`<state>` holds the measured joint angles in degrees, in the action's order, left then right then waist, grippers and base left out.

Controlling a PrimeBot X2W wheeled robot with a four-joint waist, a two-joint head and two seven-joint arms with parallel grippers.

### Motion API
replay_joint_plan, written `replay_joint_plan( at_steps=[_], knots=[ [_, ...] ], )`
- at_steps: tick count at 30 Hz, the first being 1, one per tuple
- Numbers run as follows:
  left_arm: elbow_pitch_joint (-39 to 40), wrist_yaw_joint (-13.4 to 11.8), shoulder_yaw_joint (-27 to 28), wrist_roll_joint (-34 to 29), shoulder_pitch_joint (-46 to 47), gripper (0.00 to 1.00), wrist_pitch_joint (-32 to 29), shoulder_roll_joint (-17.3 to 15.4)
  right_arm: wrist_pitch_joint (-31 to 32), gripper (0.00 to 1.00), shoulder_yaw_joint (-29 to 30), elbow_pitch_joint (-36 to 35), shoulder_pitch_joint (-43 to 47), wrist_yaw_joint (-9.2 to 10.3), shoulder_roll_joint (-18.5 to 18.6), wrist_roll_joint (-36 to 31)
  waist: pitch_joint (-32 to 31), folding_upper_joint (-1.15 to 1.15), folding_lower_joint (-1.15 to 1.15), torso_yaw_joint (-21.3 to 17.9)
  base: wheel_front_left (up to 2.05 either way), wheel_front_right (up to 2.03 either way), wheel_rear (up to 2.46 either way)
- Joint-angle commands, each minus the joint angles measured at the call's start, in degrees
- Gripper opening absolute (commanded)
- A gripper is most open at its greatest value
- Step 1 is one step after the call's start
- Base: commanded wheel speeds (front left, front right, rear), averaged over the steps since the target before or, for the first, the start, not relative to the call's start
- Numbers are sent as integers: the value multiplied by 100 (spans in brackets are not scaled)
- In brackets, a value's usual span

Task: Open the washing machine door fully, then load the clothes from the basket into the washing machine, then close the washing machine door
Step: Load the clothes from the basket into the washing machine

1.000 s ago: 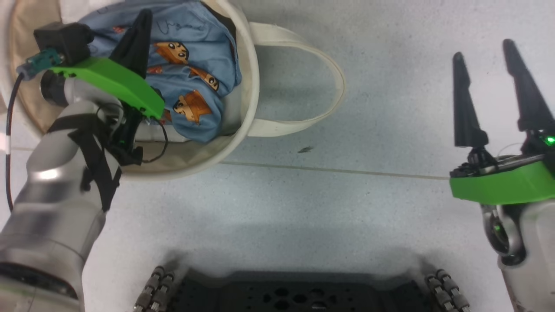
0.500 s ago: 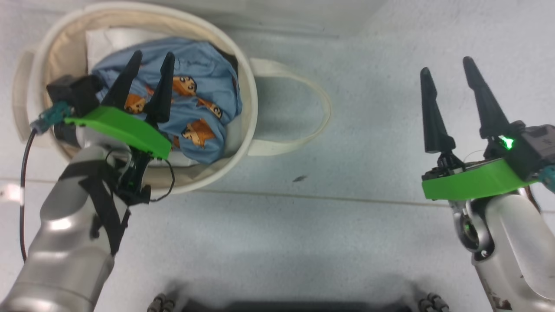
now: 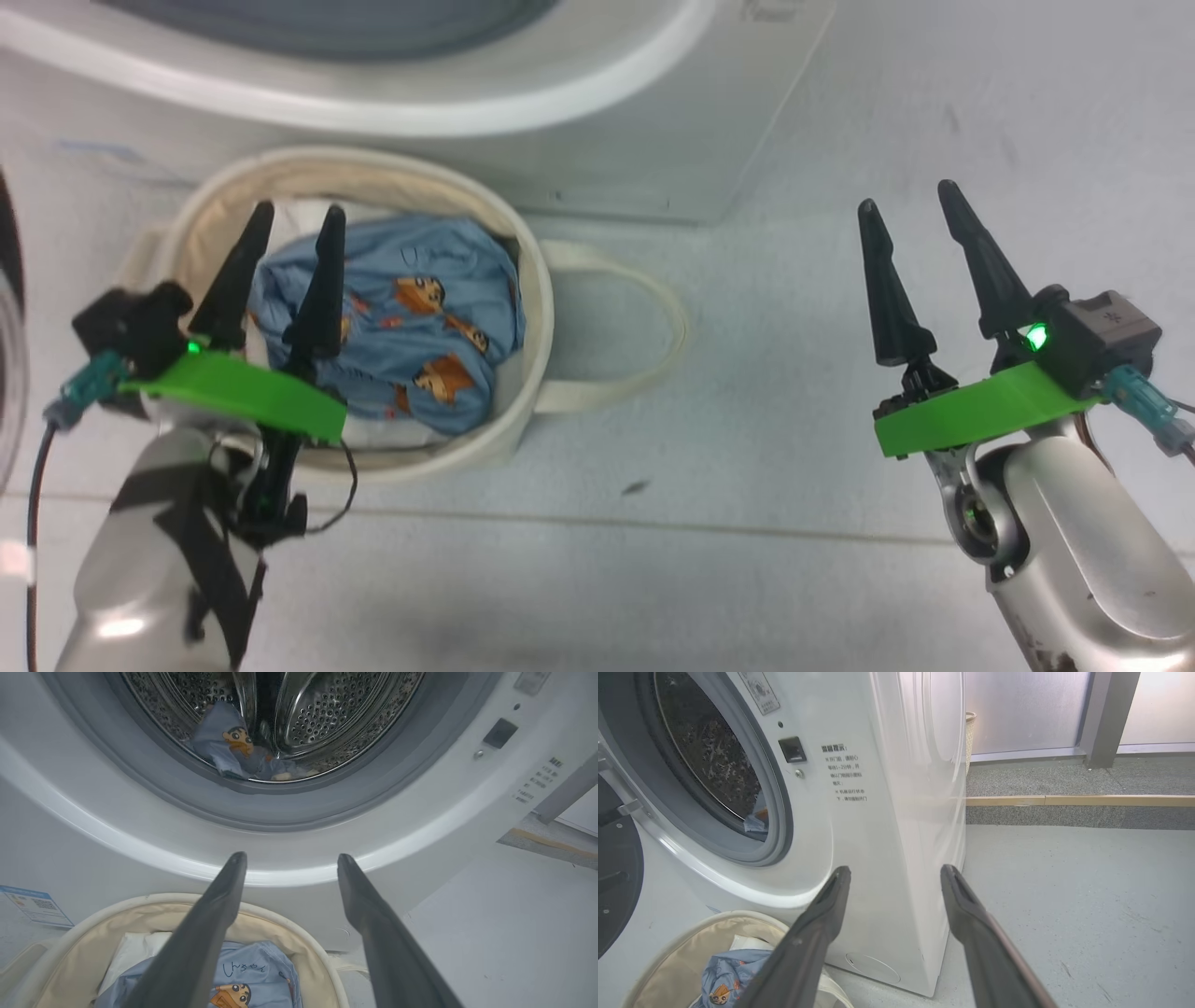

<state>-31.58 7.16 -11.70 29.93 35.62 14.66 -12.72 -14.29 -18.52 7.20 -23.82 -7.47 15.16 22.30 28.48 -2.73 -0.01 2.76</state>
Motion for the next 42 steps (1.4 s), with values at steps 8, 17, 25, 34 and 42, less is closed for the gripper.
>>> replay_joint_plan(
  at_steps=[8,17,25,34,42],
  knots=[
    [922,33,514,-340,-953,100,33,-209,-70,100,-196,-96,463,-2,-39,301,-1234,0,1,76,0,0,0],
    [1278,33,689,-533,-1674,100,34,-234,-70,100,35,-98,1023,-2,-44,427,-2038,0,1,189,0,0,0],
    [1279,33,802,-479,-2121,100,34,-181,-71,100,69,-116,1383,-2,-56,527,-2460,0,1,234,0,0,0],
    [1349,33,880,-450,-2217,100,34,-179,-71,100,197,-111,1450,-2,-24,516,-2472,0,1,271,0,0,0],
    [1279,33,746,-364,-2176,100,34,-118,-71,100,483,-65,1418,-2,-145,344,-2281,0,1,310,0,0,0]
  ],
)
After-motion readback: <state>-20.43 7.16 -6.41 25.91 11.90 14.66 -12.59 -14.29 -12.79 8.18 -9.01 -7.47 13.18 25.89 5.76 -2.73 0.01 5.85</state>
